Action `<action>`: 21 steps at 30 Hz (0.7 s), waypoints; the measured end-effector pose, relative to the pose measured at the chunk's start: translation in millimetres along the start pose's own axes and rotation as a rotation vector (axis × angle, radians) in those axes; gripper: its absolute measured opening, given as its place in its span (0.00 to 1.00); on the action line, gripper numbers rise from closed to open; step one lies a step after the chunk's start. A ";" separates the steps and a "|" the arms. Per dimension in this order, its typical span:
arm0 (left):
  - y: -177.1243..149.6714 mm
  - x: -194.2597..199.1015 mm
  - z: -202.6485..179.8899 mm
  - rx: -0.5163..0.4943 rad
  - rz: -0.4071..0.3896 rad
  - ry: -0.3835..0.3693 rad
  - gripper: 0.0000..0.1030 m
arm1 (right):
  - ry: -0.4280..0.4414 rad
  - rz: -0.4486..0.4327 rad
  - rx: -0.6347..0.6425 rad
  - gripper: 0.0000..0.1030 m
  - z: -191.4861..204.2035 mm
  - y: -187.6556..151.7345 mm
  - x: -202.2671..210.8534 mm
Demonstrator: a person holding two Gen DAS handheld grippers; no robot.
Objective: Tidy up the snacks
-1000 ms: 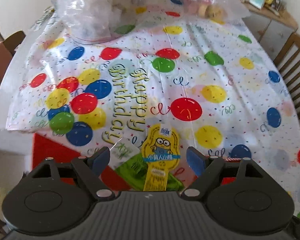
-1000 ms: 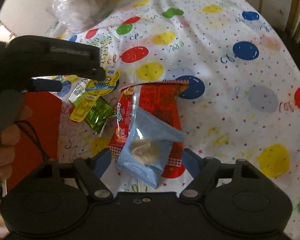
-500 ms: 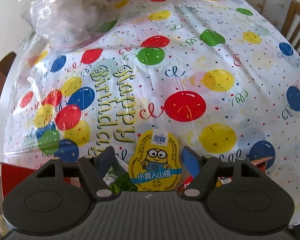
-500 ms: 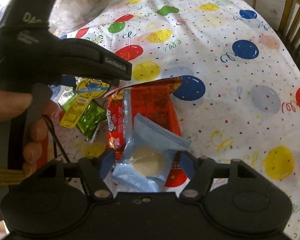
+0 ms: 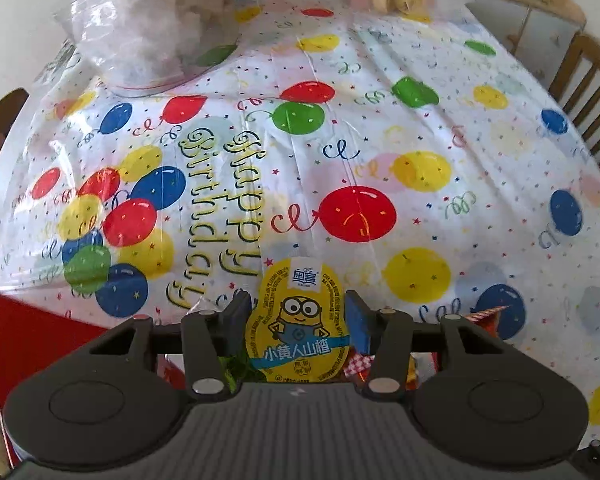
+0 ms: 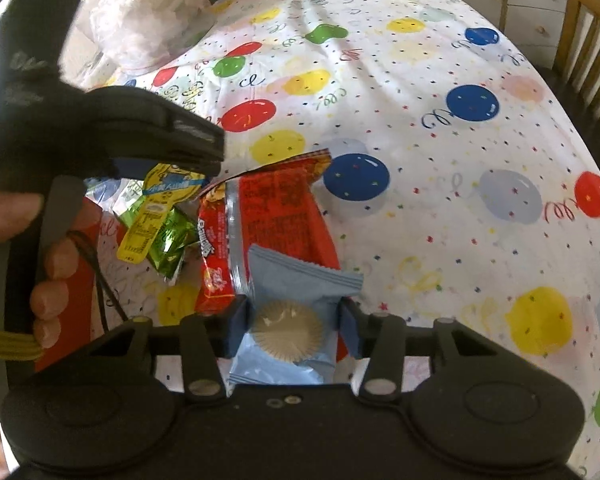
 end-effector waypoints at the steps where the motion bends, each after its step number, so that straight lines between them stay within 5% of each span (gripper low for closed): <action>1: -1.9 3.2 0.7 0.004 -0.005 -0.003 0.48 | -0.002 -0.004 0.003 0.45 -0.7 -0.6 1.4; 21: -65.5 103.6 34.3 0.082 -0.138 -0.133 0.48 | -0.016 -0.131 0.110 0.45 27.0 -39.3 92.7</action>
Point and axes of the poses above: each gripper's, at about its wrist camera, not at the fingertips, and x roughly against the way its jaws point, z to its left, y to its top, the point moved 3 cm from there along -x, roughly the way its jaws point, and after that the axes turned 7 degrees about z, right-handed, at the moved point
